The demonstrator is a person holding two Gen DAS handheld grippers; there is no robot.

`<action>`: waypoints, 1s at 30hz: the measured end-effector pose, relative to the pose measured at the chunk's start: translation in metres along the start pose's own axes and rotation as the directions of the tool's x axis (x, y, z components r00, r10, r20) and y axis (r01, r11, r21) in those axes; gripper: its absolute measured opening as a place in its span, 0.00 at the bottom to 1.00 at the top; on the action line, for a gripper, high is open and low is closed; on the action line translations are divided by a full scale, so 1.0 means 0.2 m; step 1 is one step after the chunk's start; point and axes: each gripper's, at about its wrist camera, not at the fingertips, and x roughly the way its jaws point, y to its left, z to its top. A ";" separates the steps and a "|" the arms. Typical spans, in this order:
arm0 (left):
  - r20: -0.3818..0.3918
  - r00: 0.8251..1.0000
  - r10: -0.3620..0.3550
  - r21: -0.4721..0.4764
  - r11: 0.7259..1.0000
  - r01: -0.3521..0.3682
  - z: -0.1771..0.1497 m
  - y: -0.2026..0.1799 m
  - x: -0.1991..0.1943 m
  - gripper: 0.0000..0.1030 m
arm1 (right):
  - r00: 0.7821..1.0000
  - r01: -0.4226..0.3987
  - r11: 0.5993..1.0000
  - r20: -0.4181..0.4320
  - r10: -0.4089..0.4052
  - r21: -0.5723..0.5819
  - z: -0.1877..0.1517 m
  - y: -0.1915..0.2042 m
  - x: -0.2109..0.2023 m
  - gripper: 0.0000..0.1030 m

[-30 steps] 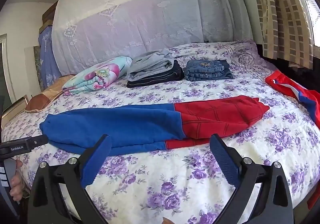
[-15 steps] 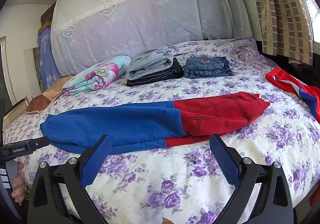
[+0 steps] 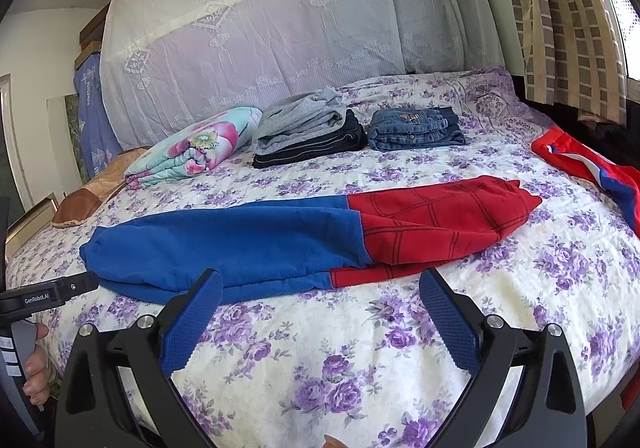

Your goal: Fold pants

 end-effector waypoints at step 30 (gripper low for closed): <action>-0.004 1.000 0.002 -0.003 1.000 -0.002 -0.01 0.01 0.00 0.96 | 1.000 0.000 1.000 -0.006 0.000 0.004 -0.01 -0.01 0.01 0.96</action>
